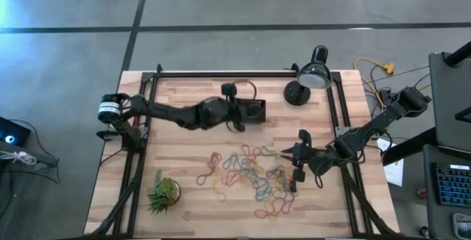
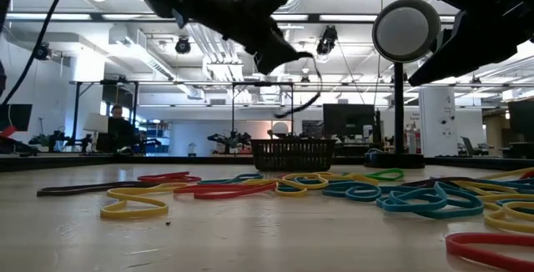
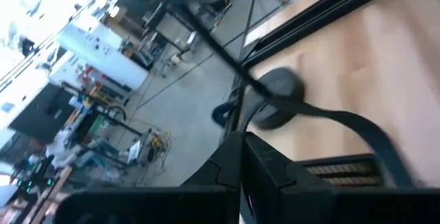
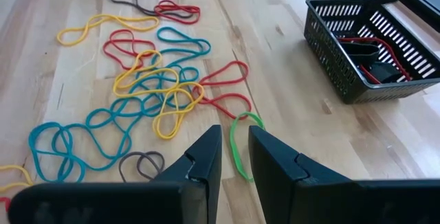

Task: Pick and place rubber bands into bin
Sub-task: Put the black rubber band into the basket, then put the green rubber band into the basket

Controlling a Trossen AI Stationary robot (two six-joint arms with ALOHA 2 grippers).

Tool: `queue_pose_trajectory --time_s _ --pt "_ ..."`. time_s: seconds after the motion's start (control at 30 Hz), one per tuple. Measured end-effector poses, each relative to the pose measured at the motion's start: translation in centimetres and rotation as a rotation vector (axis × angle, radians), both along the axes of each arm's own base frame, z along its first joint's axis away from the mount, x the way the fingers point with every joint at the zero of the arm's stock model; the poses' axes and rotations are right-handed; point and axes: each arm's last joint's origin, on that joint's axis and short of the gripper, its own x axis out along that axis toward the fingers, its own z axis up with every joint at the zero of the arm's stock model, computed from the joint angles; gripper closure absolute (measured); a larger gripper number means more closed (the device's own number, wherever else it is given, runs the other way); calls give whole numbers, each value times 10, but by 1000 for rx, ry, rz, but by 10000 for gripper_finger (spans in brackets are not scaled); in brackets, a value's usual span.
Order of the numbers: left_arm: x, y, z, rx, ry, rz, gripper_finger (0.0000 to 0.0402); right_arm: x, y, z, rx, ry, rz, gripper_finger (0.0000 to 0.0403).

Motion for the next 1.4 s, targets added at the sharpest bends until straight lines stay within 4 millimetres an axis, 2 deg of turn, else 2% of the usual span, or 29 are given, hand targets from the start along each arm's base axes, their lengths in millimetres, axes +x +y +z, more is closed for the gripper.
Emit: queue_pose_trajectory --time_s 0.17,0.3,0.7,1.0,1.4 --pt "-5 30 -4 -70 -24 35 402 0 0 0 1 -2 0 335" --pt "-5 40 -8 -144 -48 -14 402 0 0 0 -4 -1 2 335" --pt "11 47 -64 -212 93 10 402 -1 -1 -3 -11 7 1 335" --pt "12 47 -75 -241 164 16 398 -2 -1 -4 -12 9 0 335" --pt "13 45 -75 -248 188 9 331 -2 -2 -3 -29 1 -14 335"
